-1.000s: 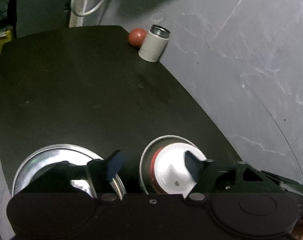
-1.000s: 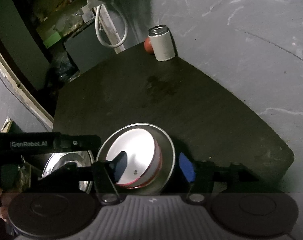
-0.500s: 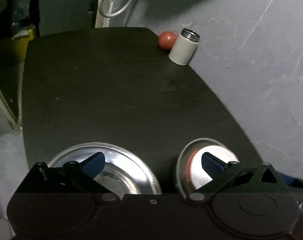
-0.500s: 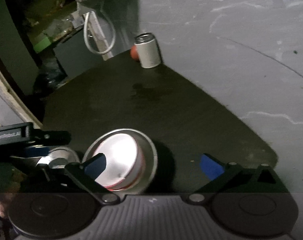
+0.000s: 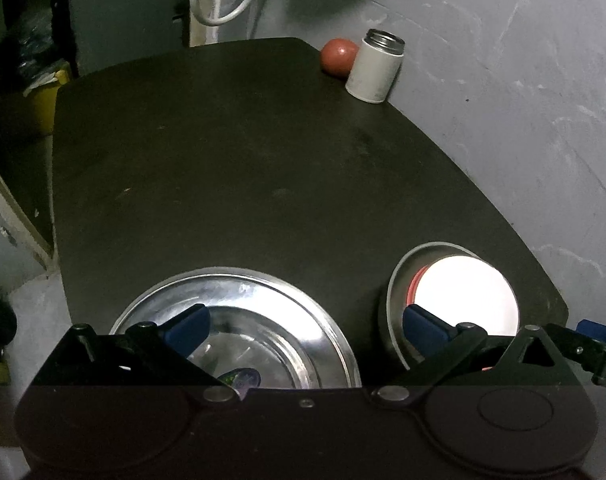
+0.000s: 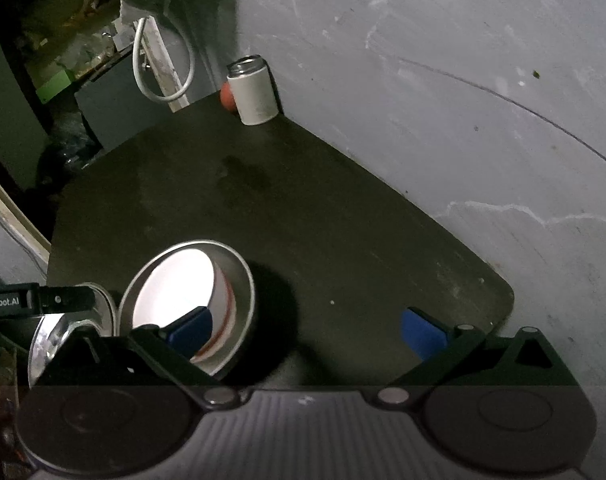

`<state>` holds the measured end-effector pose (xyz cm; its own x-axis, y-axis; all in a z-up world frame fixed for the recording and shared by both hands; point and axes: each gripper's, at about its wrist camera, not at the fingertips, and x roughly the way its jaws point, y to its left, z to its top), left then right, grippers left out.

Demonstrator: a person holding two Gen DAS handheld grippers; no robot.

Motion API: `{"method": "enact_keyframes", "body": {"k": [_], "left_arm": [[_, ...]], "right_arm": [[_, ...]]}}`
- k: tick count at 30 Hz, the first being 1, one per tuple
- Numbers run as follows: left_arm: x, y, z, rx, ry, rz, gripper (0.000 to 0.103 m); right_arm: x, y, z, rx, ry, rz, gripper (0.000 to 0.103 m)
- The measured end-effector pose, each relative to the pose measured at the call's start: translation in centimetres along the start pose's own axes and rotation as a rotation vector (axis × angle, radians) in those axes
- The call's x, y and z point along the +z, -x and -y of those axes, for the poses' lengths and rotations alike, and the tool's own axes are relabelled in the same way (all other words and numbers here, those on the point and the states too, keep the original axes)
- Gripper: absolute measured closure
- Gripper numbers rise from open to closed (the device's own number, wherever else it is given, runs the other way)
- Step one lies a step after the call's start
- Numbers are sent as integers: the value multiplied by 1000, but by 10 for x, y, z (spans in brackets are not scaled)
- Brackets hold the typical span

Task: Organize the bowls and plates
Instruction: 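Lift the steel bowl with nested white bowls using the left gripper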

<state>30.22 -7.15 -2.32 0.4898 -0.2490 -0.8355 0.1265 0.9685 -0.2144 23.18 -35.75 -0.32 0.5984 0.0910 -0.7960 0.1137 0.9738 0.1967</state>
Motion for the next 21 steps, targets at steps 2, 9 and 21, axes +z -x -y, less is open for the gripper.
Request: {"method": "enact_keyframes", "body": {"k": [2, 9, 21], "left_arm": [[2, -3, 3, 0, -15, -5, 1], [4, -16, 15, 2, -54, -39, 1], [8, -27, 21, 53, -113, -81, 1]], "right_arm": [[-1, 0, 3, 0, -3, -5, 0], [0, -6, 5, 8, 11, -32, 0], [1, -13, 9, 27, 27, -64, 0]]}}
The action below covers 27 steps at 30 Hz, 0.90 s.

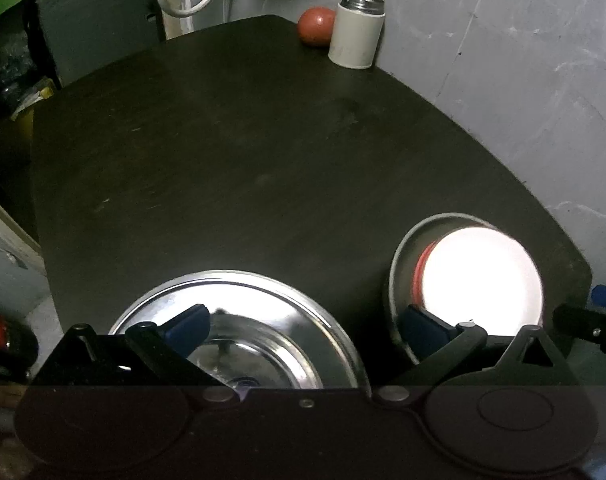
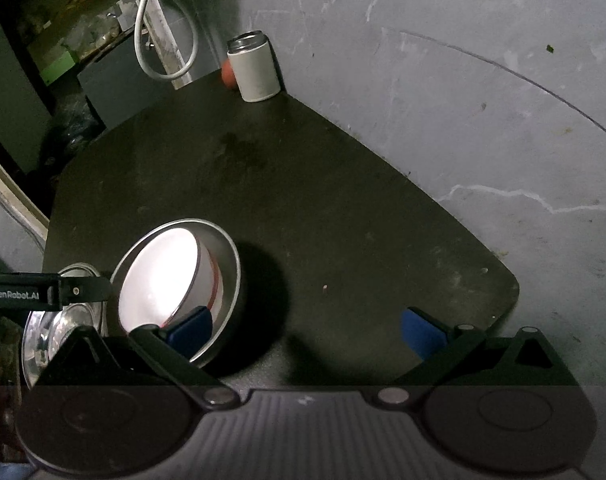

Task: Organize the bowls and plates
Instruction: 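Lift the steel bowl with nested white bowls using the left gripper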

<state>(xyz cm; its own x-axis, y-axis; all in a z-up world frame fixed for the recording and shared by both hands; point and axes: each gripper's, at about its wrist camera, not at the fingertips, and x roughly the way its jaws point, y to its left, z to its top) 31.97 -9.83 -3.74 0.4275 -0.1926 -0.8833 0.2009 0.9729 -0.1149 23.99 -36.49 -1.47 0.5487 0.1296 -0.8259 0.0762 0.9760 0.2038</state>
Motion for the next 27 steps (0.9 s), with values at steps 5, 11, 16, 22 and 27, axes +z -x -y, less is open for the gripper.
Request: {"method": "enact_keyframes", "body": {"k": [5, 11, 16, 22, 27], "left_arm": [[1, -1, 1, -4, -5, -1, 1], [2, -3, 5, 6, -38, 2, 1], [5, -5, 9, 16, -83, -1, 1], [7, -7, 14, 35, -132, -4, 1], [10, -9, 21, 43, -157, -4, 6]], "right_arm": [[2, -4, -1, 10, 6, -11, 0], [4, -9, -2, 16, 17, -23, 0], [4, -10, -2, 15, 18, -27, 0], [4, -13, -4, 15, 29, -43, 0], [4, -15, -7, 10, 39, -57, 0]]}}
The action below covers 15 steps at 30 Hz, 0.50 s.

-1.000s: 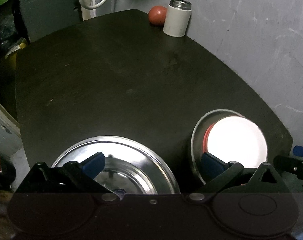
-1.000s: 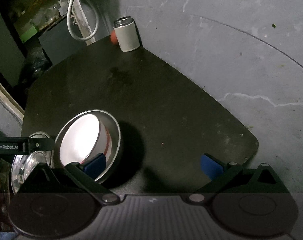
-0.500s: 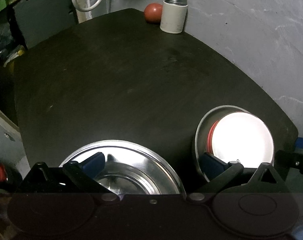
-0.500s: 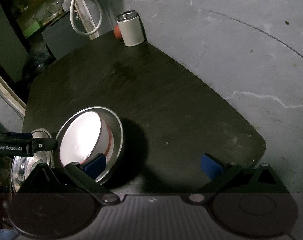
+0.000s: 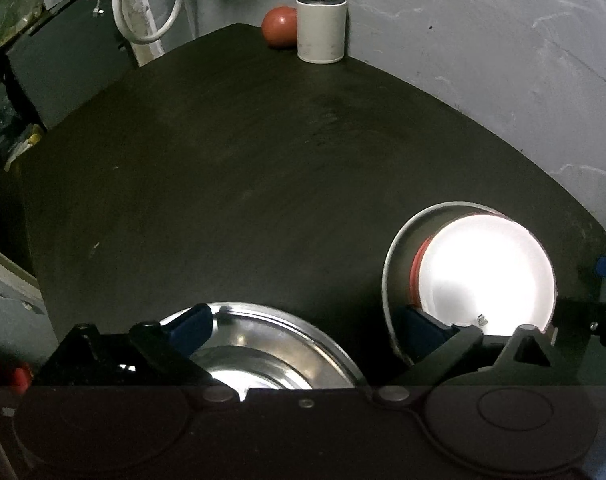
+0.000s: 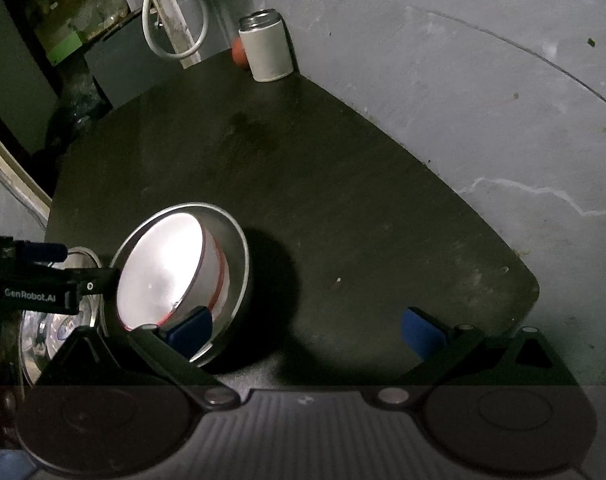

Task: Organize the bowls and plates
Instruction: 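Lift the steel bowl with nested white bowls using the left gripper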

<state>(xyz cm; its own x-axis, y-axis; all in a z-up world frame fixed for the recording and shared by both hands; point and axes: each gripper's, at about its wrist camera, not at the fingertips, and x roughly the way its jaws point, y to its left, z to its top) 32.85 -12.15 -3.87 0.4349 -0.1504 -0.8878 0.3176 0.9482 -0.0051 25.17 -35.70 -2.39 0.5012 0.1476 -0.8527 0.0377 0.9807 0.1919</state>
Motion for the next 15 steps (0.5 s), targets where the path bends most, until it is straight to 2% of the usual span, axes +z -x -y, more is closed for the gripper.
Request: {"method": "enact_keyframes", "body": {"k": [10, 15], "left_arm": [[1, -3, -1, -41, 7, -9, 17], [3, -3, 3, -45, -5, -6, 19]], "right_arm": [[-1, -2, -4, -8, 21, -11, 0], [0, -3, -4, -9, 19, -12, 0]]}}
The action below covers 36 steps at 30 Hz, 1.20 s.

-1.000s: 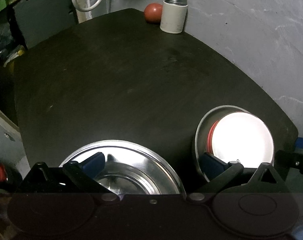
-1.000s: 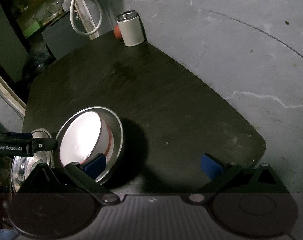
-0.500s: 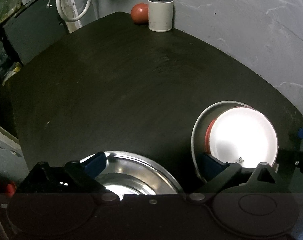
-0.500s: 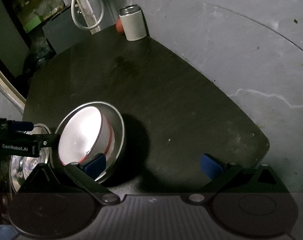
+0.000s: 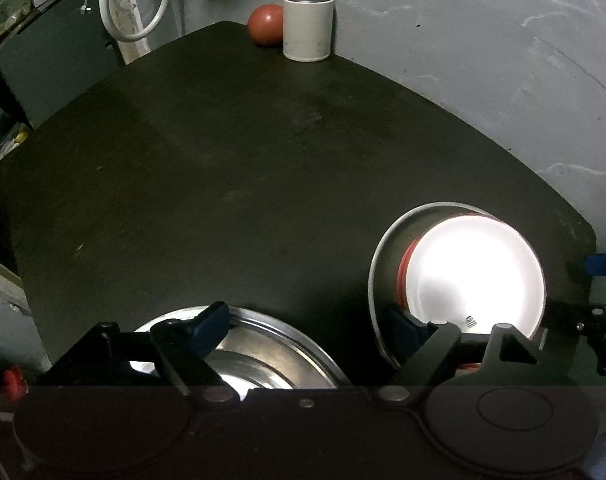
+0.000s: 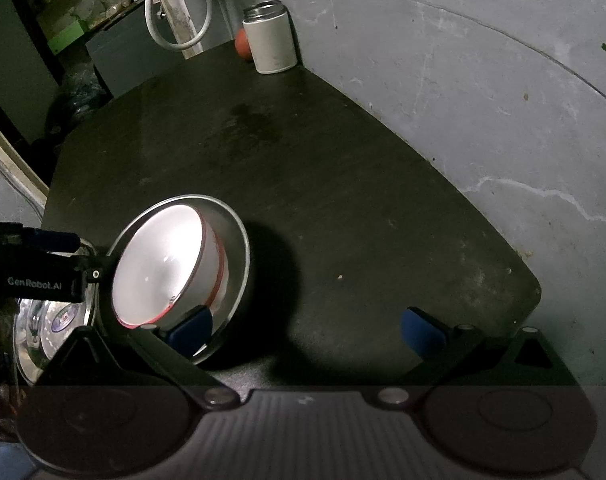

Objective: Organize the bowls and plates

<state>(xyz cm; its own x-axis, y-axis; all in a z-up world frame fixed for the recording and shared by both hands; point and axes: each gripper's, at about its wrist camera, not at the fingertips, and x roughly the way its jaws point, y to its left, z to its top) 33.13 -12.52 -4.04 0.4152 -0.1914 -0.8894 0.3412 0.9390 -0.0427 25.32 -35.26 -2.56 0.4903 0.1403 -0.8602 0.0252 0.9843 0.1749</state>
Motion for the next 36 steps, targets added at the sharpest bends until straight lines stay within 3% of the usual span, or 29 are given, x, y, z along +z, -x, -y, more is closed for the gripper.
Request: {"method": "enact_keyframes", "body": {"k": [8, 16, 22, 29, 36], "left_arm": [[5, -2, 6, -25, -20, 6, 30], [7, -5, 12, -65, -26, 0, 50], [7, -8, 13, -92, -18, -8, 58], [5, -10, 14, -105, -1, -8, 61], [3, -10, 15, -140, 21, -10, 75]], "right_arm": [[-1, 2, 3, -18, -8, 4, 0], [-1, 2, 6, -18, -12, 4, 0], [0, 2, 7, -13, -14, 2, 1], [0, 1, 10, -3, -19, -4, 1], [0, -2, 12, 19, -17, -8, 5]]}}
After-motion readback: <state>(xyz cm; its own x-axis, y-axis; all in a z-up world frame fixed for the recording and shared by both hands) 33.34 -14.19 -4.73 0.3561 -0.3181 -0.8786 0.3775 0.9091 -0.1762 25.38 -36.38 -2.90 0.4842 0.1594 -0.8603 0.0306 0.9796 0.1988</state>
